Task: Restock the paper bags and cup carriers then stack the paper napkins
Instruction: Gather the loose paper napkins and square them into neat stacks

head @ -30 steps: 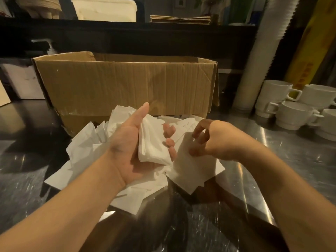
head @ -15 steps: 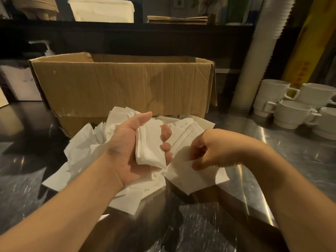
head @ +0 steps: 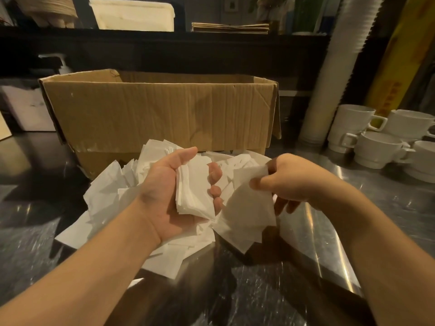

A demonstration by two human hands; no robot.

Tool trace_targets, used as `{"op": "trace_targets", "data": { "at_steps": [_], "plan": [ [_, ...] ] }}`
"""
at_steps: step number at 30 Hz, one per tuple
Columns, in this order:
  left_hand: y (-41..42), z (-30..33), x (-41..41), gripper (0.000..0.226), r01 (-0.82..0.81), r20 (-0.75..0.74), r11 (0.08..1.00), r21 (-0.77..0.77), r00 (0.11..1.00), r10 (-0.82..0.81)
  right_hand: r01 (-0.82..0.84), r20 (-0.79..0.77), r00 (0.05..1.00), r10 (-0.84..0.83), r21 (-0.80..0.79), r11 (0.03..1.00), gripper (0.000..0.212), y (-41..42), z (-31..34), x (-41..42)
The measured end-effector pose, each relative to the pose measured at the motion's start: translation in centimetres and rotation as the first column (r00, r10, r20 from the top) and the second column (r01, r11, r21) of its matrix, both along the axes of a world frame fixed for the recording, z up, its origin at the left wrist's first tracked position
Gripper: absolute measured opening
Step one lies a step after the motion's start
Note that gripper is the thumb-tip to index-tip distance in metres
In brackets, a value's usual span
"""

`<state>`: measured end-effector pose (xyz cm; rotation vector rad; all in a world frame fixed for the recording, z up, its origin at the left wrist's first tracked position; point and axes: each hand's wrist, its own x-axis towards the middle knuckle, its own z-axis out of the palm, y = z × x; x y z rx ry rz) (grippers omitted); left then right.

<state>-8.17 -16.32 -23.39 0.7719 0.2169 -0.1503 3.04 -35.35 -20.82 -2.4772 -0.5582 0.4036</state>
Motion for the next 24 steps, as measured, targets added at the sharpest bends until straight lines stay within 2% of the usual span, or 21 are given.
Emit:
{"op": "trace_targets", "data": {
  "at_steps": [3, 5, 7, 11, 15, 17, 20, 22, 24],
  "plan": [
    [0.1, 0.0, 0.0, 0.06, 0.004, 0.004, 1.0, 0.0, 1.0, -0.004, -0.028, 0.067, 0.997, 0.04, -0.171, 0.985, 0.03, -0.2, 0.0, 0.2],
    [0.0, 0.0, 0.0, 0.056, 0.005, 0.004, 1.0, 0.006, 1.0, -0.005, -0.027, 0.107, 0.993, 0.048, -0.189, 0.982, 0.04, -0.3, 0.0, 0.3],
    [0.0, 0.0, 0.0, 0.053, 0.0, -0.001, 1.0, 0.019, 1.0, 0.0, -0.048, 0.116, 0.991, 0.067, -0.159, 0.986, 0.037, -0.2, -0.2, 0.4],
    [0.0, -0.1, 0.0, 0.051, 0.009, 0.003, 1.0, 0.019, 1.0, -0.009, -0.068, 0.146, 0.985, 0.087, -0.129, 0.989, 0.015, 0.0, -0.3, 0.5],
    [-0.1, 0.0, -0.1, 0.049, 0.005, -0.006, 1.0, 0.025, 1.0, -0.004, -0.012, 0.034, 0.999, 0.012, 0.009, 1.0, 0.011, 0.0, -0.2, 0.6],
    [-0.1, 0.1, -0.1, 0.049, 0.0, -0.015, 0.999, 0.038, 1.0, 0.0, 0.006, 0.057, 0.998, -0.005, -0.013, 1.0, 0.016, -0.1, -0.4, 0.8],
    [-0.1, 0.2, -0.1, 0.048, -0.001, -0.012, 0.999, 0.04, 1.0, 0.002, 0.06, 0.142, 0.988, -0.057, -0.019, 0.998, 0.037, 0.0, -0.8, 1.1],
    [-0.2, 0.2, -0.2, 0.048, -0.014, -0.02, 0.999, 0.044, 1.0, 0.015, 0.068, 0.135, 0.988, -0.07, 0.02, 0.997, 0.05, 0.0, -0.9, 1.2],
    [-0.2, 0.2, -0.2, 0.049, -0.02, -0.026, 0.999, 0.049, 0.999, 0.021, 0.055, 0.122, 0.991, -0.06, 0.043, 0.998, 0.052, 0.1, -1.0, 1.3]
  ]
}}
